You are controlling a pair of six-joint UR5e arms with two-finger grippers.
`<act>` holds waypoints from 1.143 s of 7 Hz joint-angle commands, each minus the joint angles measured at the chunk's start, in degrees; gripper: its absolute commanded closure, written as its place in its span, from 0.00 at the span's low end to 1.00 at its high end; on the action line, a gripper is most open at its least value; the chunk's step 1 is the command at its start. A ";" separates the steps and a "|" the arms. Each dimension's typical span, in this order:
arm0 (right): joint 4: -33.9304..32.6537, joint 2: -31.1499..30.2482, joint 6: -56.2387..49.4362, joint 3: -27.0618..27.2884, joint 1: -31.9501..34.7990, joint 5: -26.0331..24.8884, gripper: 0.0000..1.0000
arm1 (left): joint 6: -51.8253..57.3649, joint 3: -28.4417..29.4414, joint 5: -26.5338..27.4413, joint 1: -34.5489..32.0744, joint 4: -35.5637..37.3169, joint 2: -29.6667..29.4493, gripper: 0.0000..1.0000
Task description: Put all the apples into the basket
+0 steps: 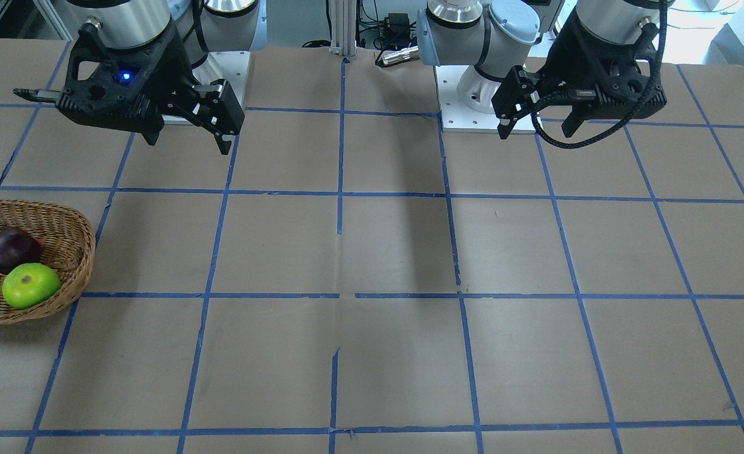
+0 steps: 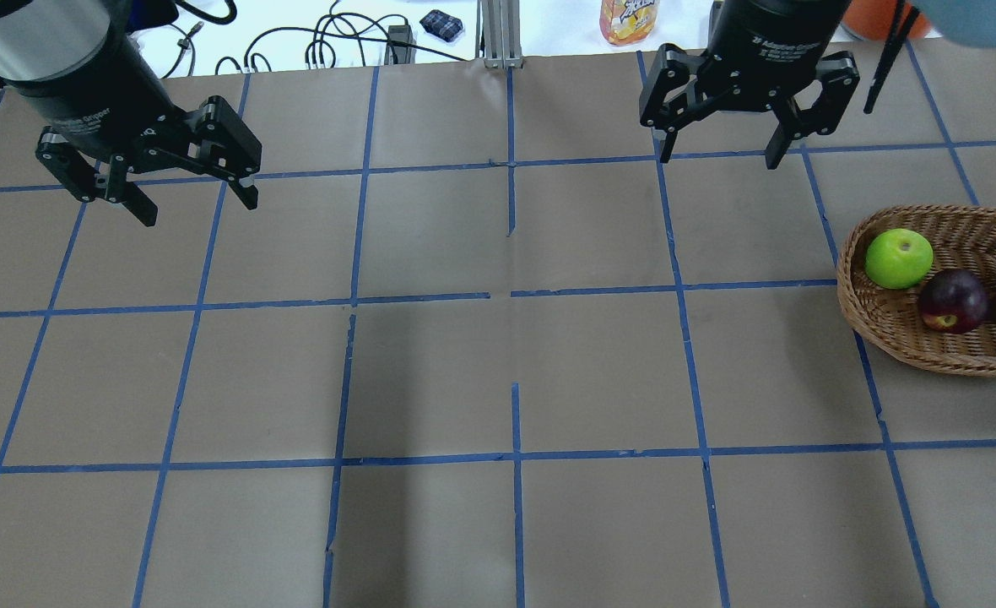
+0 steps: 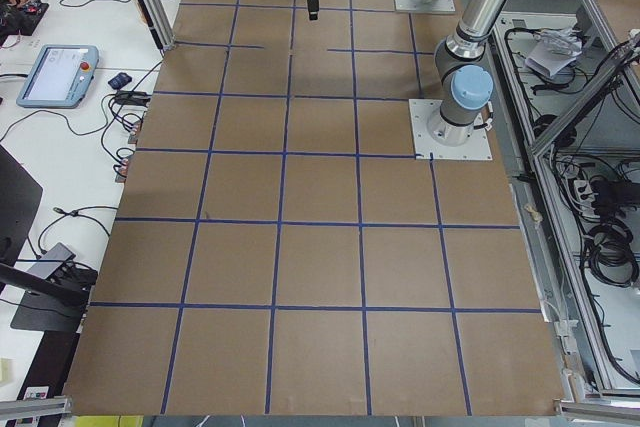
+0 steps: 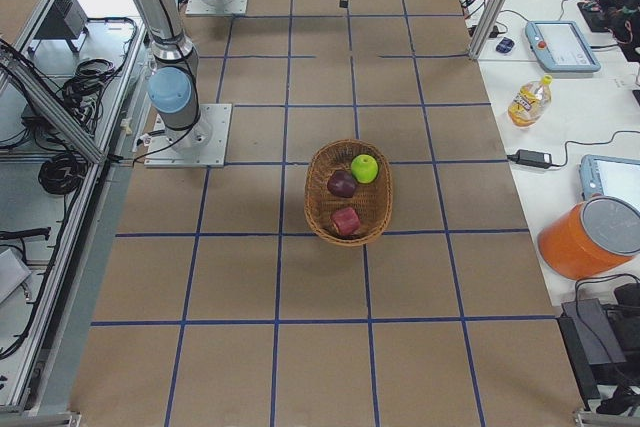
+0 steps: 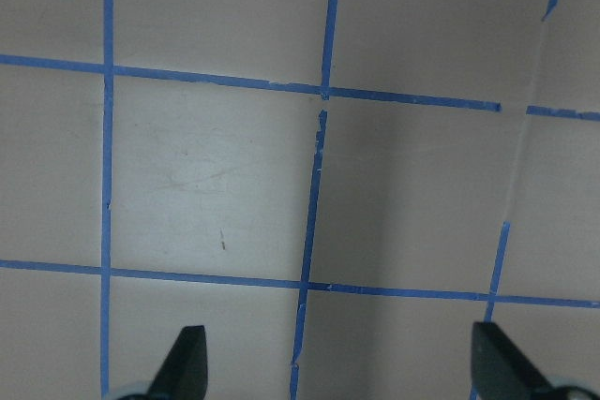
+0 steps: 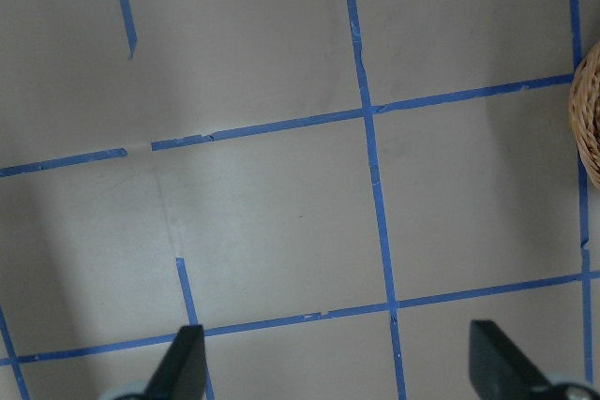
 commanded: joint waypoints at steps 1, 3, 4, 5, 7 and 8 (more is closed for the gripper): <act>-1.32 -0.66 -0.19 1.54 0.59 -0.34 0.01 | 0.09 0.35 -0.30 0.48 0.08 -0.27 0.00; -2.55 -0.67 -8.80 1.90 0.15 -0.25 0.04 | 0.18 -0.52 -0.65 0.05 -0.18 -0.36 0.00; -2.64 -0.58 -9.07 1.90 -0.90 -0.42 0.05 | 0.26 -0.79 -0.31 -0.22 -0.09 0.42 0.00; -2.73 -0.67 -9.16 1.90 -1.17 -0.43 0.05 | 0.44 -0.01 0.39 0.04 0.08 -0.09 0.00; -2.73 -0.67 -9.25 1.90 -1.26 -0.51 0.03 | 0.71 -0.70 0.49 0.05 6.82 -1.58 0.00; -2.73 -0.67 -9.16 1.90 -1.26 -0.43 0.02 | 0.70 0.17 1.79 0.05 6.94 -1.85 0.00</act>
